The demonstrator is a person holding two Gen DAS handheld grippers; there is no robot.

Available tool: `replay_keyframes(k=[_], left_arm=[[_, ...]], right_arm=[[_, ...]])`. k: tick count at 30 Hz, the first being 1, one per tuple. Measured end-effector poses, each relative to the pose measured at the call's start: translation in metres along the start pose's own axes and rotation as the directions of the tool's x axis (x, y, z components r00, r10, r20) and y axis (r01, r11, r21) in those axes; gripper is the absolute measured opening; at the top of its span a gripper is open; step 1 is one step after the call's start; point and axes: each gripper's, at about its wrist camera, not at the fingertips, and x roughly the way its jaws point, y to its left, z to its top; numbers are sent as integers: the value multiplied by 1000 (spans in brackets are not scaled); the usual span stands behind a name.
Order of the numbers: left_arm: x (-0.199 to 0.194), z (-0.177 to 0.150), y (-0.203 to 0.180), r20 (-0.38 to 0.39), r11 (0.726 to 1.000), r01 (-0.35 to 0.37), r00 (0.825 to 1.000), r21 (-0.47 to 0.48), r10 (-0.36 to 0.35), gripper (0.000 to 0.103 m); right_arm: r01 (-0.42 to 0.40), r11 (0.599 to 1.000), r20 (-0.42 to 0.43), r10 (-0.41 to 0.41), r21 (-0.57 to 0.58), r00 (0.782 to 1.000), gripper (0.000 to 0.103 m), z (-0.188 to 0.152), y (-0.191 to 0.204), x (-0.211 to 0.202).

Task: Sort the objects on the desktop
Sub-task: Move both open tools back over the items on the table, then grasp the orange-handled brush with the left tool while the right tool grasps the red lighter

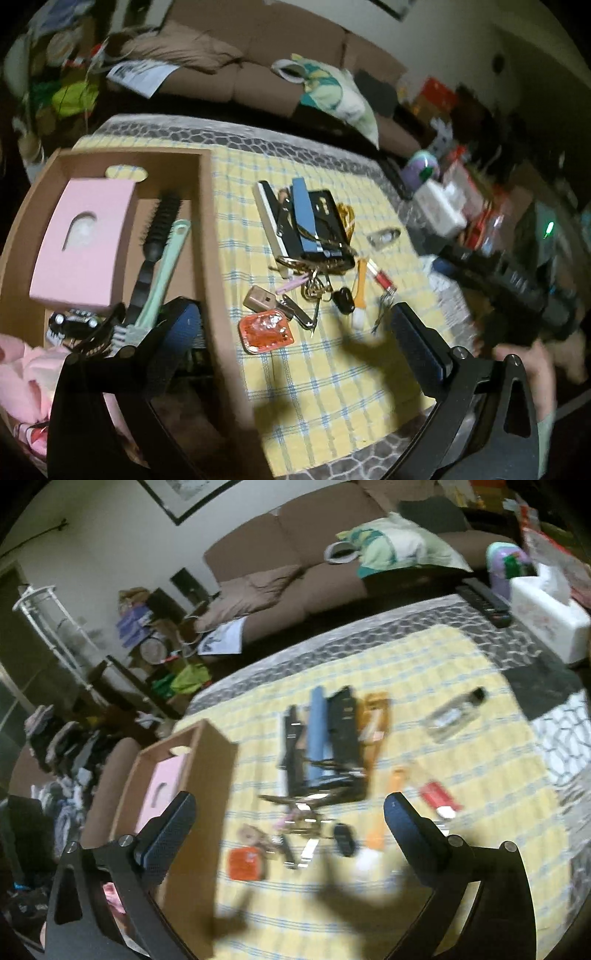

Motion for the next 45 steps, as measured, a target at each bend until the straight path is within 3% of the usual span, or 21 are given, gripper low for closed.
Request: replay_keyframes(k=[5,10,18,22,24,27,34,37,41,45], left_arm=[[30,-16,-46,-53,989,-49,997,141,57,103],[62,-31,-73,-104,972,-71,990,224,96,103],[98,-53,-107,-134,949,-75,984,307,121,103],[111,-62,-114,-145,944,-67,982,322,119,103],[116,-64,-114,-151,944,-69,981,324,124,103],[122,-65,-110,-168,950,-58,979,307,114,103],[124,-60,-101,-187,965,-30,979,262,81,103],[123,-59,-101,-189,966,-27,979,259,78,103],[122,-58,-101,-181,965,-31,980,259,80,103],[123,-56,-103,-180,966,-18,981,258,66,103]], right_arm=[[75,997,11,-76,30,997,103,2,-41,-19],[161,987,-33,-161,13,986,103,-3,-75,-18],[185,981,-95,-190,-59,977,100,-19,-97,6],[205,971,-92,-216,-123,972,87,-25,-96,25],[209,966,-90,-224,-154,970,72,-27,-95,37],[232,953,-102,-254,-193,962,64,-30,-95,56],[247,932,-53,-270,-266,961,58,-33,-95,75],[264,910,-67,-300,-321,952,56,-35,-94,86],[273,895,-64,-314,-352,947,22,-35,-89,86],[253,926,-92,-288,-281,953,22,-35,-93,76]])
